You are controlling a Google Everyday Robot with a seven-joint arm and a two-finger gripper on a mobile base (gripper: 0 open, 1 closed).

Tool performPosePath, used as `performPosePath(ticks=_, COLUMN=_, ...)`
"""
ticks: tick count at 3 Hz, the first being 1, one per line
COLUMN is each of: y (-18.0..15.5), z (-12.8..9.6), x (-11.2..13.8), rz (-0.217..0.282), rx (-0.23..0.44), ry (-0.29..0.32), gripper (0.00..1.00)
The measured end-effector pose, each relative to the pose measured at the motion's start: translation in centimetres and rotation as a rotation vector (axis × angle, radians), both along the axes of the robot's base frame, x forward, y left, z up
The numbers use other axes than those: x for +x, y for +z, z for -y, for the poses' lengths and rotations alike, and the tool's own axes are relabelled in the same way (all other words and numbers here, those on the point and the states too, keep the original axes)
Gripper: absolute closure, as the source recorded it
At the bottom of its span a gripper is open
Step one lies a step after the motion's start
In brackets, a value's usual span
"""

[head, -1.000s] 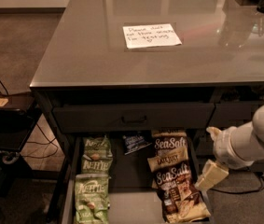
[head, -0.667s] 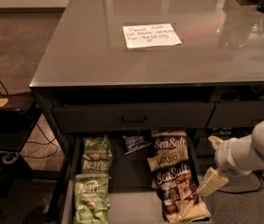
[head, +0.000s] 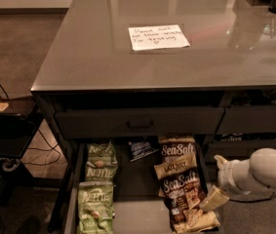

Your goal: Pick brown chip bag from middle drawer and place on counter

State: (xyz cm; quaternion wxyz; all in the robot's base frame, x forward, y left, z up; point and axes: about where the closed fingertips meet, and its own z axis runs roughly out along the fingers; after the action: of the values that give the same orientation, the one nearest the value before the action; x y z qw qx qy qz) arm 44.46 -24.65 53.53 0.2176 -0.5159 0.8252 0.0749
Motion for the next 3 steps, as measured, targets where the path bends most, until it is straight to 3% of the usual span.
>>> performPosePath(ticks=3, y=-7.7, z=-1.5, x=0.2, rz=-0.083, rx=0.068, ry=-0.041, gripper=0.0)
